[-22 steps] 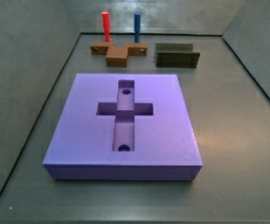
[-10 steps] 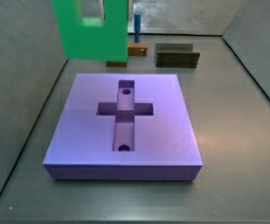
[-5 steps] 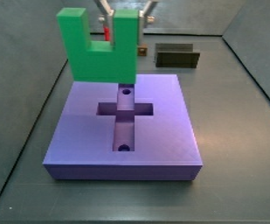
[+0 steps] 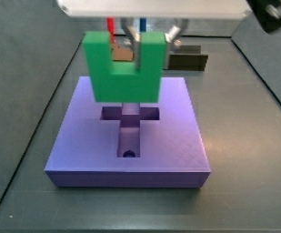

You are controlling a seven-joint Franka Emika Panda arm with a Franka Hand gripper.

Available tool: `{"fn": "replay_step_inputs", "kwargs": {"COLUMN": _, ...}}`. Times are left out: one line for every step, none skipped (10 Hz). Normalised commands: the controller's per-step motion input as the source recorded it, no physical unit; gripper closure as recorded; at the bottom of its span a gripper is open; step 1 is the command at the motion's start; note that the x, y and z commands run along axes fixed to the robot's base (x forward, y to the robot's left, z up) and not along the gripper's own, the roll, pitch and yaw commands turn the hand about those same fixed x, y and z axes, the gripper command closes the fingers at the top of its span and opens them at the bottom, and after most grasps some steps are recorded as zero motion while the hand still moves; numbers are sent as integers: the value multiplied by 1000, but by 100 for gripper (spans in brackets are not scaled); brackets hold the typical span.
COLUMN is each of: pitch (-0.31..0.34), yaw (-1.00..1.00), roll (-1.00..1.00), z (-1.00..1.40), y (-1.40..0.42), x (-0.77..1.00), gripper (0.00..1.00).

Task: Pick up the green object. Move up. Move to above the board. Insert the green object.
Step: Insert the green object.

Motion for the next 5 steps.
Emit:
{"fn": "replay_step_inputs", "kwargs": {"pitch": 0, "yaw": 129, "roll": 0, "z": -140, "y": 0, "x": 846, "gripper": 100}}
{"fn": "replay_step_inputs", "kwargs": {"pitch": 0, "yaw": 103, "roll": 31, "z": -329, "y": 0, "x": 817, "gripper": 100}}
{"fn": "replay_step_inputs", "kwargs": {"pitch": 10, "yaw": 29, "roll": 91, "z": -369, "y": 0, "x": 374, "gripper": 100}}
{"fn": "replay_step_inputs", "kwargs": {"pitch": 0, "yaw": 0, "roll": 86, "z": -294, "y": 20, "x": 0, "gripper": 100}}
{"fn": "replay_step_inputs", "kwargs": {"pitch": 0, "yaw": -80, "roll": 39, "z": -223, "y": 0, "x": -117, "gripper": 100}}
